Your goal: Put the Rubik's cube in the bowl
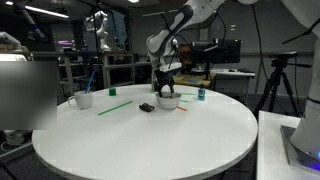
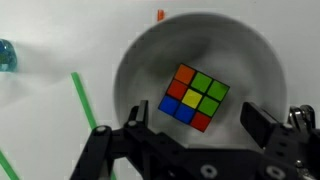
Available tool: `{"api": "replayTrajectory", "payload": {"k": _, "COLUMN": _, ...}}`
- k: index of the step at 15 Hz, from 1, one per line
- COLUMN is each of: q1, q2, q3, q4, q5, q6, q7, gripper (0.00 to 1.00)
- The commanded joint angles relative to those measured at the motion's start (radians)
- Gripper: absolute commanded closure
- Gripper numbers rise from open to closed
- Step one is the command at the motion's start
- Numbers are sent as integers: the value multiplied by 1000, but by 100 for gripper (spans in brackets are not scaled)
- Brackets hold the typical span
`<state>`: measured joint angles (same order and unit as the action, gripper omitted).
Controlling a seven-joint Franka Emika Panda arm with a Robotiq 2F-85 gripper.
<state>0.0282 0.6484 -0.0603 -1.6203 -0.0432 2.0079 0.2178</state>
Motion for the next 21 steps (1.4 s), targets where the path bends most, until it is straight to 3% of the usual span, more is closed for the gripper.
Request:
{"api": "replayTrajectory", "payload": {"k": 1, "q1": -14, "q2": 5, "q3": 6, "q4": 34, "q5": 16, "q6": -29, "q7": -22, "gripper": 0}}
{"api": "replayTrajectory", "payload": {"k": 11, "q1": 2, "q2": -143, "q3": -10, "q4": 1, "q5": -12, "q6": -111, "q7": 5, "gripper": 0}}
{"api": "replayTrajectory", "payload": {"k": 21, "q1": 30, "q2": -408, "q3": 46, "q4": -30, "q5": 7, "q6": -258, "q7": 23, "gripper": 0}}
